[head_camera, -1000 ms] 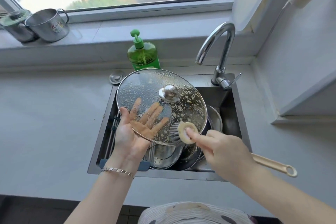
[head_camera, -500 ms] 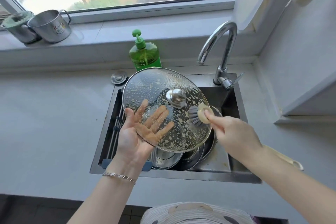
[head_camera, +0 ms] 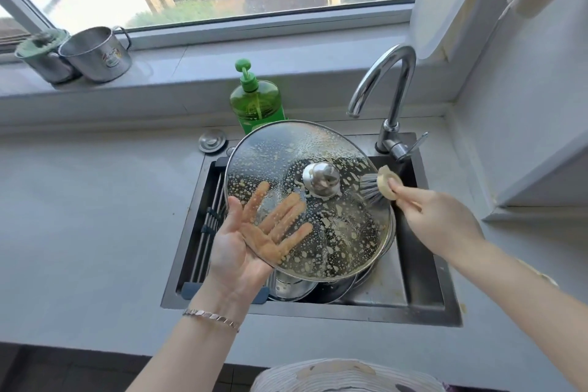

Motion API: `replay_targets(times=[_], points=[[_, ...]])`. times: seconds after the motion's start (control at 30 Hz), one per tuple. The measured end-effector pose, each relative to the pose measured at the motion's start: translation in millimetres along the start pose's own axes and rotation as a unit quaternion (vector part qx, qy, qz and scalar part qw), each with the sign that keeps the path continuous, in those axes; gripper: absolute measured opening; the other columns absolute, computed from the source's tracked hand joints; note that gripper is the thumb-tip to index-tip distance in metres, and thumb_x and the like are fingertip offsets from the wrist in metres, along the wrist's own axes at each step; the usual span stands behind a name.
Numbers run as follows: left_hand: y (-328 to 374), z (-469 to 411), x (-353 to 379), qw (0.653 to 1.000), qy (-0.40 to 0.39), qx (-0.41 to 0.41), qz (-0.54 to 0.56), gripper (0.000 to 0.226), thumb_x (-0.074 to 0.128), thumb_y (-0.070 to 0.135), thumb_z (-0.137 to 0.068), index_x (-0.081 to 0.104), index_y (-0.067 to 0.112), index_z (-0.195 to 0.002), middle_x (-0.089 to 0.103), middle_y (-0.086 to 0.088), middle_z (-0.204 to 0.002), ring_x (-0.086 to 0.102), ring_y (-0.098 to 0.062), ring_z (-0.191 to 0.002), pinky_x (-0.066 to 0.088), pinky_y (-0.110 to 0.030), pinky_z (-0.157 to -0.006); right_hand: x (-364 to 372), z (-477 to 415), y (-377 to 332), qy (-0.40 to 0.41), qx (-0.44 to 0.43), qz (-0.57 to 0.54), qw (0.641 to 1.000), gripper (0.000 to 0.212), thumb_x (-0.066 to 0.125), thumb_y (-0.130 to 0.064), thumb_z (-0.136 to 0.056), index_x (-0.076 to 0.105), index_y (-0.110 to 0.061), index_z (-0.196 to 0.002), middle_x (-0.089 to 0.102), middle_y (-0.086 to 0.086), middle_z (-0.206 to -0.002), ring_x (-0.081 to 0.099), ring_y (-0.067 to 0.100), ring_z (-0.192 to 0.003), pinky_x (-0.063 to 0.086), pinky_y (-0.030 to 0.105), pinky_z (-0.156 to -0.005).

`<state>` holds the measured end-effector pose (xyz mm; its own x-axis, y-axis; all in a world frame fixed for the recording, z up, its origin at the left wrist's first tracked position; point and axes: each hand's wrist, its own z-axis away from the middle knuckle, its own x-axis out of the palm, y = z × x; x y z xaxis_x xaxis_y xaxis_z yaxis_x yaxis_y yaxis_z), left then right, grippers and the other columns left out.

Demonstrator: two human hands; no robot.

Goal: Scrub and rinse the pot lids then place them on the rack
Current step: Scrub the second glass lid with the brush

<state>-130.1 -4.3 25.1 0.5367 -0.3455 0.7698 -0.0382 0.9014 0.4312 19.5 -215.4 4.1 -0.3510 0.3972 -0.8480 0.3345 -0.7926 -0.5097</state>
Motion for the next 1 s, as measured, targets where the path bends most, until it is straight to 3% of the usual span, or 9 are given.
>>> replay_targets(times=[0.13, 0.23, 0.3, 0.37, 0.47, 0.6, 0.67, 0.87, 1.0], points=[[2, 0, 0, 1.0, 0.016, -0.002, -0.011, 0.046, 0.053, 0.048, -0.081, 0.07, 0.013, -0.104, 0.062, -0.031, -0.115, 0.065, -0.043, -0.1, 0.052, -0.06, -0.076, 7, 24, -11, 0.004, -0.117, 0.022, 0.993, 0.04, 0.044, -0.03, -0.096, 0.043, -0.05, -0.131, 0.052, -0.003, -0.073, 0.047, 0.022, -0.071, 0.034, 0.032, -0.059], [4, 2, -1, 0.999, -0.008, -0.003, -0.035, 0.052, 0.078, 0.044, -0.06, 0.074, 0.012, -0.101, 0.062, -0.032, -0.115, 0.064, -0.045, -0.101, 0.054, -0.058, -0.073, -3, 6, 4, -0.007, -0.027, 0.01, 1.0, 0.037, 0.043, -0.031, -0.097, 0.045, -0.049, -0.13, 0.065, -0.001, -0.087, 0.053, 0.025, -0.079, 0.037, 0.032, -0.063], [3, 2, 0, 0.999, 0.0, -0.009, -0.042, 0.045, 0.062, 0.048, -0.074, 0.075, 0.013, -0.098, 0.063, -0.031, -0.113, 0.065, -0.044, -0.099, 0.054, -0.058, -0.074, -4, -2, 7, 0.002, -0.004, 0.011, 1.0, 0.037, 0.042, -0.029, -0.097, 0.047, -0.047, -0.13, 0.067, 0.004, -0.095, 0.054, 0.027, -0.083, 0.037, 0.033, -0.065], [4, 1, -2, 0.999, 0.017, -0.008, -0.039, 0.047, 0.048, 0.049, -0.083, 0.075, 0.013, -0.097, 0.063, -0.031, -0.112, 0.066, -0.043, -0.096, 0.054, -0.058, -0.074, -2, 8, -5, -0.008, -0.077, 0.024, 0.997, 0.04, 0.043, -0.026, -0.097, 0.046, -0.046, -0.131, 0.061, 0.001, -0.082, 0.048, 0.022, -0.074, 0.035, 0.032, -0.062], [4, 3, -1, 0.999, -0.012, -0.009, -0.042, 0.048, 0.075, 0.044, -0.064, 0.075, 0.012, -0.1, 0.062, -0.031, -0.113, 0.065, -0.044, -0.097, 0.056, -0.056, -0.07, -9, 6, -16, -0.016, -0.083, 0.025, 0.996, 0.039, 0.042, -0.028, -0.097, 0.046, -0.049, -0.129, 0.057, -0.005, -0.079, 0.048, 0.019, -0.074, 0.035, 0.03, -0.062], [-1, 5, -3, 0.997, -0.034, -0.022, -0.061, 0.071, 0.092, 0.037, -0.039, 0.074, 0.012, -0.103, 0.062, -0.031, -0.114, 0.064, -0.044, -0.101, 0.055, -0.054, -0.072, -13, -37, -2, 0.0, 0.009, 0.027, 1.0, 0.037, 0.043, -0.031, -0.097, 0.048, -0.048, -0.128, 0.063, 0.001, -0.122, 0.055, 0.03, -0.109, 0.045, 0.036, -0.083], [-1, 4, -3, 0.998, -0.032, -0.019, -0.048, 0.072, 0.093, 0.035, -0.037, 0.074, 0.01, -0.102, 0.063, -0.032, -0.112, 0.064, -0.045, -0.099, 0.055, -0.054, -0.071, -10, -39, 2, -0.001, 0.011, 0.038, 0.999, 0.037, 0.042, -0.032, -0.097, 0.047, -0.048, -0.129, 0.061, 0.001, -0.125, 0.054, 0.031, -0.113, 0.044, 0.036, -0.085], [8, -4, -15, 0.999, 0.003, 0.034, -0.008, 0.07, 0.095, 0.032, -0.031, 0.076, 0.01, -0.094, 0.063, -0.03, -0.113, 0.064, -0.044, -0.101, 0.055, -0.056, -0.073, 13, 26, 11, -0.045, -0.057, 0.039, 0.997, 0.041, 0.04, -0.03, -0.098, 0.04, -0.05, -0.134, 0.059, 0.0, -0.083, 0.051, 0.022, -0.076, 0.038, 0.032, -0.065], [8, -5, -16, 1.0, 0.006, 0.026, -0.013, 0.07, 0.095, 0.032, -0.031, 0.076, 0.01, -0.095, 0.063, -0.03, -0.114, 0.063, -0.044, -0.102, 0.055, -0.056, -0.073, 20, 47, 8, -0.05, -0.068, 0.071, 0.994, 0.042, 0.036, -0.034, -0.098, 0.032, -0.054, -0.135, 0.046, -0.004, -0.078, 0.043, 0.017, -0.073, 0.03, 0.027, -0.062]])
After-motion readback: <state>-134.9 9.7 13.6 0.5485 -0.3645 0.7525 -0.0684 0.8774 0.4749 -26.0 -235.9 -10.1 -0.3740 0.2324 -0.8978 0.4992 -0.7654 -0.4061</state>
